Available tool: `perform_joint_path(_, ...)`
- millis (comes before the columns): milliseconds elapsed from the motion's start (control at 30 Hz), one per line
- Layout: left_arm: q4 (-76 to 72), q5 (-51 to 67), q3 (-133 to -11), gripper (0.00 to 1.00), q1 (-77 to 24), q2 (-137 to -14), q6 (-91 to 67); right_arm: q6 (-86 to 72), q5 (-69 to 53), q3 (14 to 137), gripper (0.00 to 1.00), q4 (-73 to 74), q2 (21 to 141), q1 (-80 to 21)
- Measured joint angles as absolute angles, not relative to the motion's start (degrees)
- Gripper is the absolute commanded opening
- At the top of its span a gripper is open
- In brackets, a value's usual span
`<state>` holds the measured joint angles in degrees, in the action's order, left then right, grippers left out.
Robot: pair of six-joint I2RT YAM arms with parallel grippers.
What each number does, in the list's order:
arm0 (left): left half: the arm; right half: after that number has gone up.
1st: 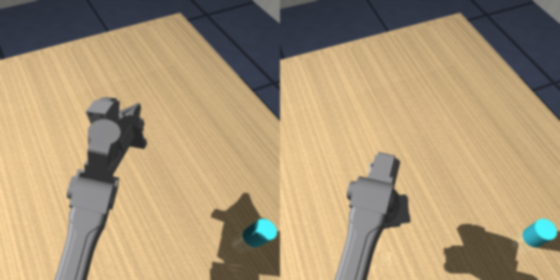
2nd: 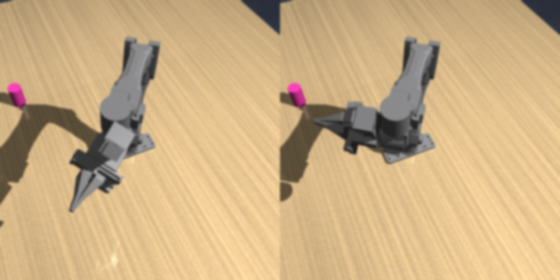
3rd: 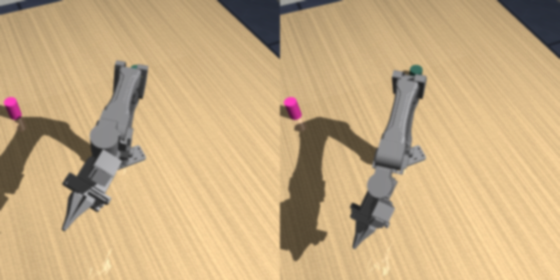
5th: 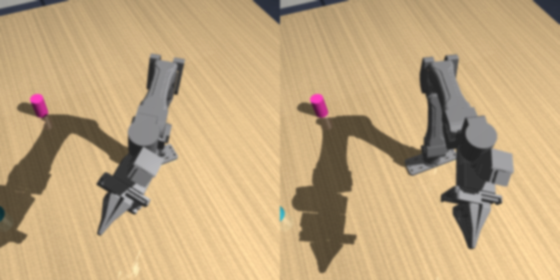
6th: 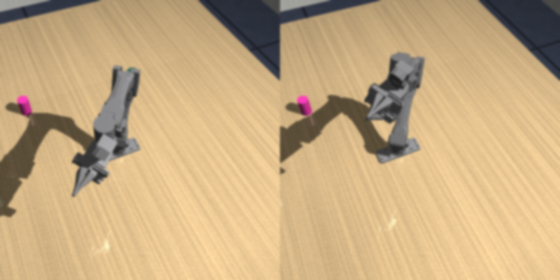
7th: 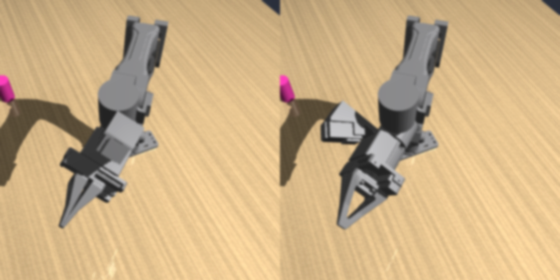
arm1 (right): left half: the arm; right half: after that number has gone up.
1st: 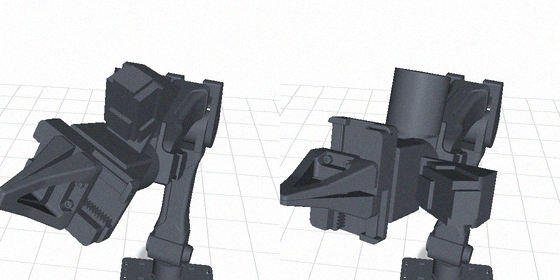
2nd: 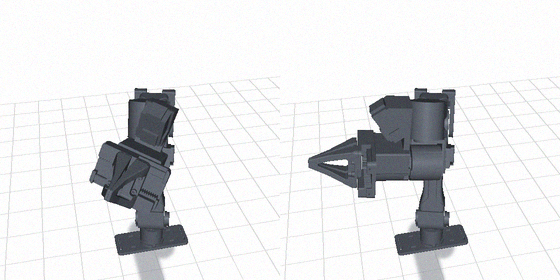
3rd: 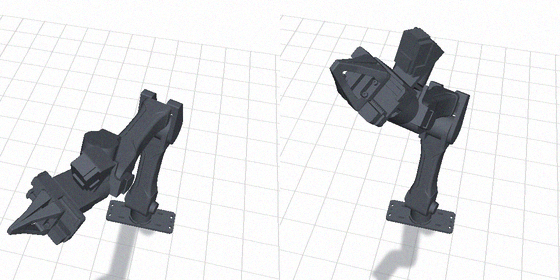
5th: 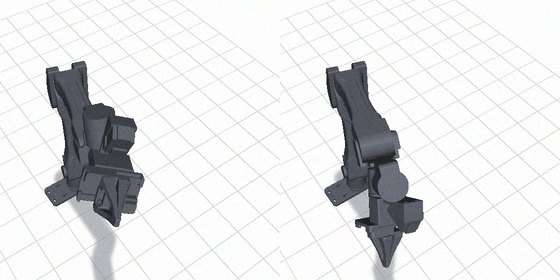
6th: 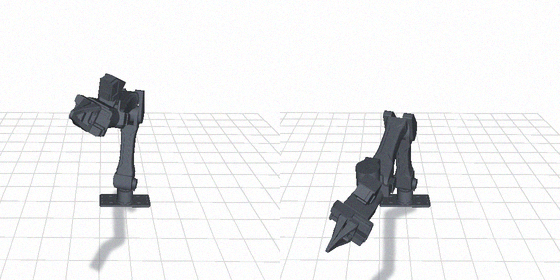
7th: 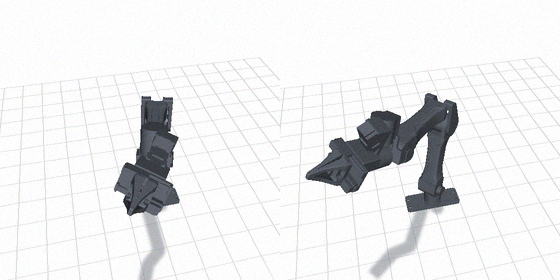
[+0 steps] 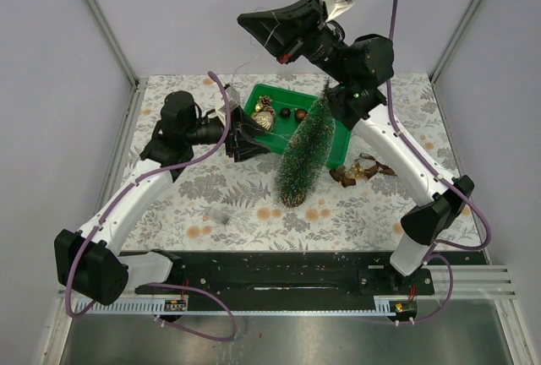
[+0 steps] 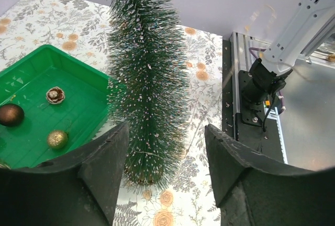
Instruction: Decorate the small christmas tree
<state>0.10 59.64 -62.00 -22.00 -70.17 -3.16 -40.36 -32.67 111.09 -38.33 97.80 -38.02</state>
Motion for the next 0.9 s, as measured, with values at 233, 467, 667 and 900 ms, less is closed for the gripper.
perform_joint_path(233,-0.7,60.1,-62.0,0.03,-22.3,-70.3,-3.3,-40.1,-33.2,113.6,0.00,-37.0,99.4,-39.1)
perform_joint_path(467,-2.3,59.5,-62.0,0.00,-22.3,-70.3,-4.2,-40.1,-34.2,114.8,0.00,-36.6,100.2,-40.7)
perform_joint_path(667,-4.5,59.5,-61.9,0.00,-22.2,-70.3,-6.8,-39.4,-35.8,115.9,0.00,-35.0,101.4,-44.2)
perform_joint_path(900,-8.3,59.4,-59.0,0.00,-20.8,-68.9,-12.3,-38.3,-37.1,108.7,0.00,-35.4,98.8,-45.7)
